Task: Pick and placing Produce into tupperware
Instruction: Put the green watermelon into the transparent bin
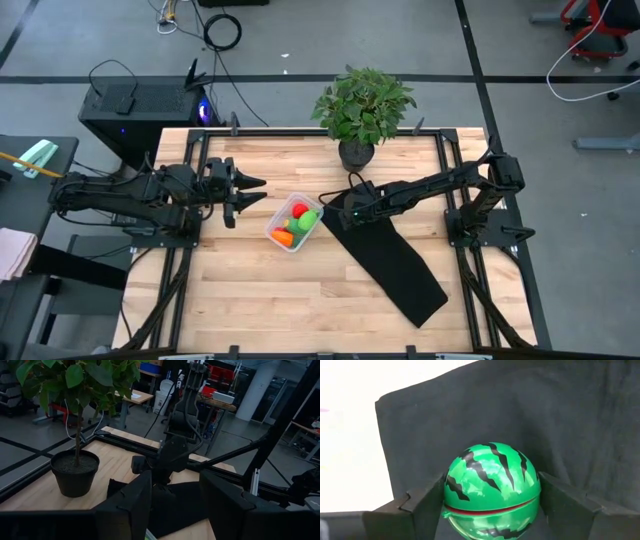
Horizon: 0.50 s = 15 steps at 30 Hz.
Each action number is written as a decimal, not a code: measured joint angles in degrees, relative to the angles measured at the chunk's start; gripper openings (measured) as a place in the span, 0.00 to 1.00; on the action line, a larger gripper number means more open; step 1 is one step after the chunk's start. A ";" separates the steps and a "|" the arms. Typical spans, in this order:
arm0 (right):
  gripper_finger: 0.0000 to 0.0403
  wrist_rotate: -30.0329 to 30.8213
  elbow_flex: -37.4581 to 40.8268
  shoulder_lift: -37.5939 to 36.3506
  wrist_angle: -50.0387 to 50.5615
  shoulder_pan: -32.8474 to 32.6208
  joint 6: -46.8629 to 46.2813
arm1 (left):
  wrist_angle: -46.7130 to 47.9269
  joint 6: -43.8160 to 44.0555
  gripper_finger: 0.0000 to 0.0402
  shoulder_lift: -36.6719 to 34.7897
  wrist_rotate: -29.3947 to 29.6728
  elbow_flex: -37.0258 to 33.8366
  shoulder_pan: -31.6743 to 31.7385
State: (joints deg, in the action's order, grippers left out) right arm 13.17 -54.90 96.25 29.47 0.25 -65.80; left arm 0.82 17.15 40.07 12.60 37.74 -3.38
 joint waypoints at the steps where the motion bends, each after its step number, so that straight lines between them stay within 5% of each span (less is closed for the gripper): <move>1: 0.72 0.00 0.01 0.00 0.00 0.00 0.01 | 0.00 0.00 0.44 0.00 0.00 0.00 -0.02; 15: 0.73 -0.03 0.01 -0.02 0.01 0.00 -0.18 | 0.02 0.00 0.44 0.01 0.00 0.00 -0.02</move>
State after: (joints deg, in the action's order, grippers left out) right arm 13.14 -54.89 96.23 29.49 0.25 -65.98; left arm 0.84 17.15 40.09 12.60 37.74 -3.40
